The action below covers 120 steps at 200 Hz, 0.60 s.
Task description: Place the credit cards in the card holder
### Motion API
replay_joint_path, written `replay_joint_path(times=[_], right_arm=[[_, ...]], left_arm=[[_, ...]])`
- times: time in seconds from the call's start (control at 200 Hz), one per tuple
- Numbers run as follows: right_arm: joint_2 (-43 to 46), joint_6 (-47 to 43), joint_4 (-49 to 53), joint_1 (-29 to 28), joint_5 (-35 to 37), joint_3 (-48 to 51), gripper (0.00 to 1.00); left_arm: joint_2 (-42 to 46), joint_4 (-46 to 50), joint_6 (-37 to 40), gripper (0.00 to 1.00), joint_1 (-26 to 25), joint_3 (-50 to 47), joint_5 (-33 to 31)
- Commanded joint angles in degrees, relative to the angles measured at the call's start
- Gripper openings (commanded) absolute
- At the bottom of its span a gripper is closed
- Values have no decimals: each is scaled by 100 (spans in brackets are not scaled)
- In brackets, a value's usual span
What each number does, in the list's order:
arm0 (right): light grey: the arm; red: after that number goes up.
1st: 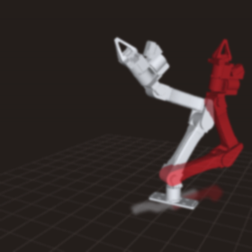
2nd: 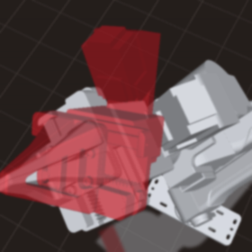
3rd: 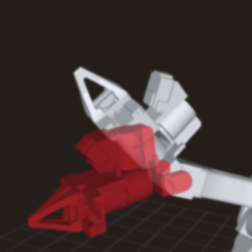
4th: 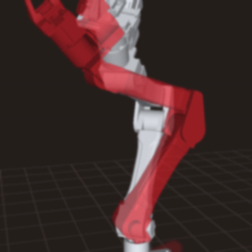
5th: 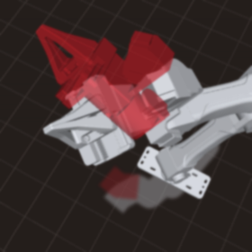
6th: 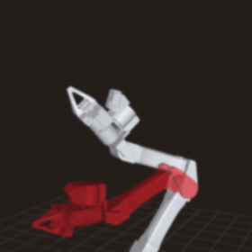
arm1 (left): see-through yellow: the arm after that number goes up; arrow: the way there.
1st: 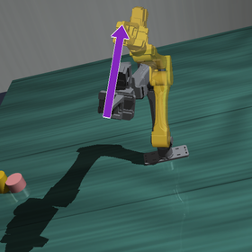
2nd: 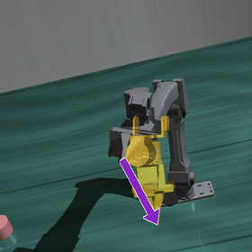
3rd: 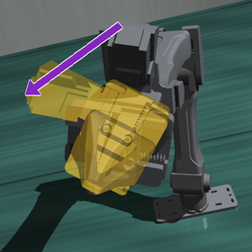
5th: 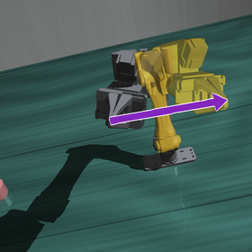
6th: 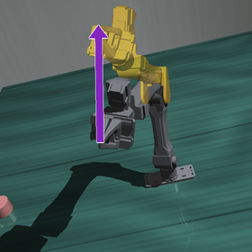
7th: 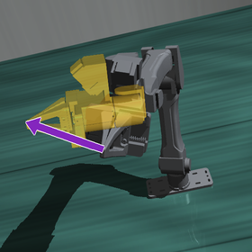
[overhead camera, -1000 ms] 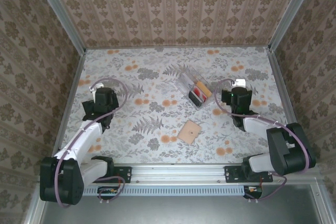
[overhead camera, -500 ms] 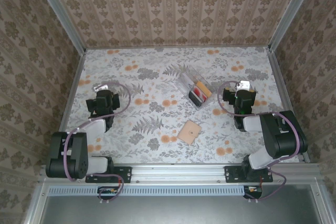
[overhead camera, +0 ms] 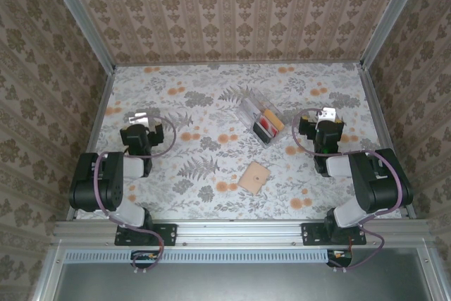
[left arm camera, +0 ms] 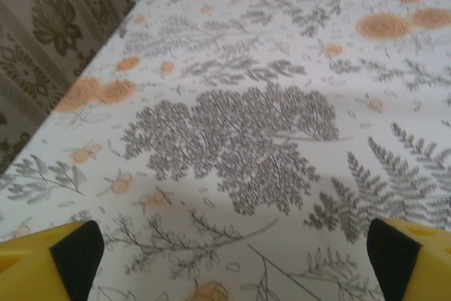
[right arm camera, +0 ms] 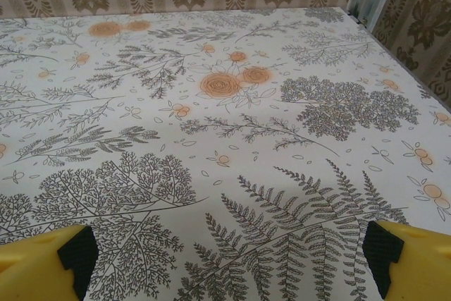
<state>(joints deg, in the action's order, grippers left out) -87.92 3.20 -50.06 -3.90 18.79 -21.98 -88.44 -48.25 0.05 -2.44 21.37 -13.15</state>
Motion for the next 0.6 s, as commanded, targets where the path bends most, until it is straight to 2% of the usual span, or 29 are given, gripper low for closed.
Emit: replay_joint_path(times=[0.0, 0.11, 0.19, 0.24, 0.3, 0.38, 0.595], right_arm=[[37, 83, -180, 12, -31, 14, 100], [37, 80, -187, 12, -41, 18, 99], [29, 84, -188, 12, -34, 9, 100], [31, 84, -188, 12, -33, 5, 100], [29, 85, -188, 12, -37, 9, 100], [29, 84, -187, 12, -39, 9, 100], [29, 84, -179, 12, -42, 9, 100]], left_arm=[[42, -369, 56, 100, -1, 35, 131], [11, -470, 250, 100, -229, 20, -84], [76, -515, 577, 100, -169, -77, 981], [49, -672, 662, 100, -170, -133, 1111], [54, -494, 565, 100, -146, -45, 961], [6, -381, 141, 100, -138, 63, -62], [34, -342, 100, 100, -108, 61, -67]])
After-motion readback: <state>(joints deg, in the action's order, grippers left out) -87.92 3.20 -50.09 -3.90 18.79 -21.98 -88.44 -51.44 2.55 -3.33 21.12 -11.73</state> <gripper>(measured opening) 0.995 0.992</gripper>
